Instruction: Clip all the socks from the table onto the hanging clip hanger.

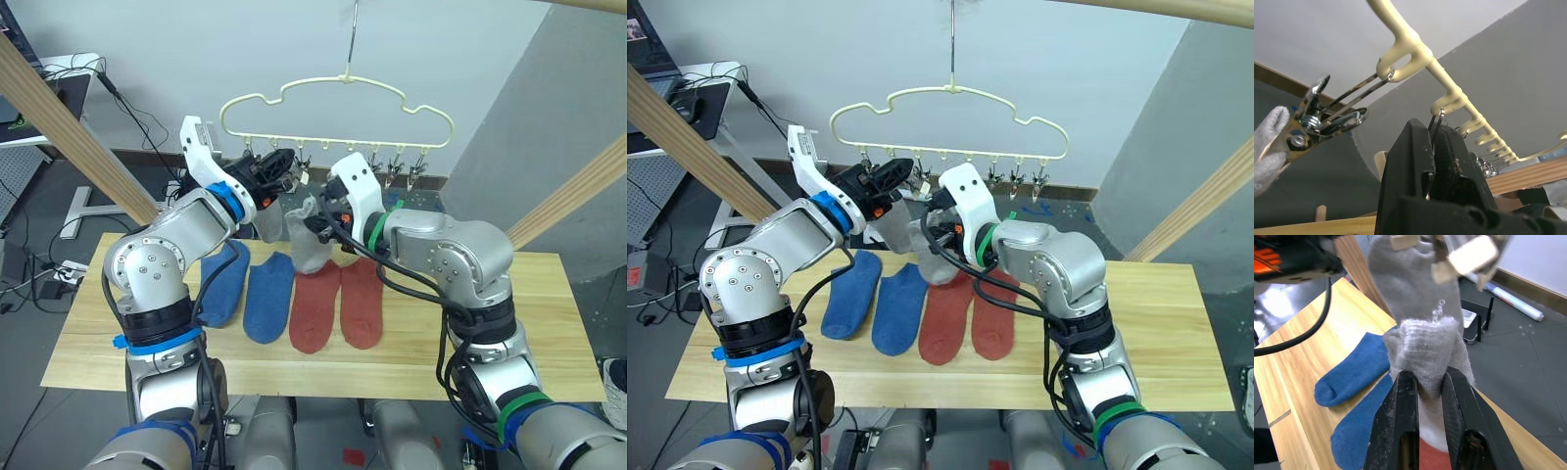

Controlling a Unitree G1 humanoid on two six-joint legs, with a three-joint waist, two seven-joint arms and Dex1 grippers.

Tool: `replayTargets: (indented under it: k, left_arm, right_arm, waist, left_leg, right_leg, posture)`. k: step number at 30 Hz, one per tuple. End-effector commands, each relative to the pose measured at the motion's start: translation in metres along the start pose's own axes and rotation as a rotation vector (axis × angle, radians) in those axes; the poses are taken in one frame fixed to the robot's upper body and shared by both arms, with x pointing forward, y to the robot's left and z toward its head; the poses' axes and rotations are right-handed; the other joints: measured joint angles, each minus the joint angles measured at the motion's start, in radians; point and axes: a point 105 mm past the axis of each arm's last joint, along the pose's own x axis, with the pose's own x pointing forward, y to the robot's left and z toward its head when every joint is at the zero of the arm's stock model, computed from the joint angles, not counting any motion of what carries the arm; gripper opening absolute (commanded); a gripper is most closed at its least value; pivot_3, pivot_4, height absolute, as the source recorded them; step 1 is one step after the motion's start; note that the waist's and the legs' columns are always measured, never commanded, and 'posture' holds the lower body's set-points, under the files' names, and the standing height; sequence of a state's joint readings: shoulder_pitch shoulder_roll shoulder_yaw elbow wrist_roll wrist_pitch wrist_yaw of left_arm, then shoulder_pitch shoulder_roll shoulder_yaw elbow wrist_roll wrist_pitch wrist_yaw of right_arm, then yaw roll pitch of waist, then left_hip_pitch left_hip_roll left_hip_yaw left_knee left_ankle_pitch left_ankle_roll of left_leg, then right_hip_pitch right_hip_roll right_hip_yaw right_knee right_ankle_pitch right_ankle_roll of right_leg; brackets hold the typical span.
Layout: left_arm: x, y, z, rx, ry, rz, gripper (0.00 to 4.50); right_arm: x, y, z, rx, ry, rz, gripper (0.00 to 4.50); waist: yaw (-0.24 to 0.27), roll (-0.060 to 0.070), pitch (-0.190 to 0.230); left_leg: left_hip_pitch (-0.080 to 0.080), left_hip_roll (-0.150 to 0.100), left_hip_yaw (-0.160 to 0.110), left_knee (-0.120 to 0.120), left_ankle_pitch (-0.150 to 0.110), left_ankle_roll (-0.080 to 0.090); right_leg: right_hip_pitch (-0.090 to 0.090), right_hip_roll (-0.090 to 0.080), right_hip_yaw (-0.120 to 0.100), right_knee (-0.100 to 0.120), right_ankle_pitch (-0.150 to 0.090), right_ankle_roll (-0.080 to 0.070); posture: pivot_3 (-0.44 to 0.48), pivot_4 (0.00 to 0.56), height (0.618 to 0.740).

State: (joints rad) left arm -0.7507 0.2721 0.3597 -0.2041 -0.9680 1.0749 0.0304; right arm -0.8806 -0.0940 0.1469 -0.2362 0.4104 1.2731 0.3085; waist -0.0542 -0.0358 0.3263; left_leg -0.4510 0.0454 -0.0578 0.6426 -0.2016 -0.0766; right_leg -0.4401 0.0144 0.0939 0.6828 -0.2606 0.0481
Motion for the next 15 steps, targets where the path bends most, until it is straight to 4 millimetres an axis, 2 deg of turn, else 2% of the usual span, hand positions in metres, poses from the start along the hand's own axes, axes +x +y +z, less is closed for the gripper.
replayTargets:
  k: [1, 15]
  left_arm:
    - [-0.007, -0.007, 0.006, 0.028, -0.025, -0.030, 0.00]
    - [-0.014, -0.006, 0.005, 0.037, -0.010, -0.030, 0.00]
  right_arm:
    - [0.002, 0.011, 0.015, -0.041, -0.055, 0.042, 0.71]
    - [0.017, 0.000, 0.018, -0.027, -0.047, 0.001, 0.71]
  waist:
    - [0.000, 0.000, 0.000]
    - [0.006, 0.000, 0.000]
  left_leg:
    - [0.000, 0.000, 0.000, 0.000, 0.000, 0.000]
    - [0.000, 0.000, 0.000, 0.000, 0.000, 0.000]
  right_leg:
    - [0.000, 0.000, 0.000, 0.000, 0.000, 0.000]
    - [0.000, 0.000, -0.001, 0.000, 0.000, 0.000]
  posture:
    - [0.000, 0.302, 0.740]
    - [0.033, 0.299, 0.740]
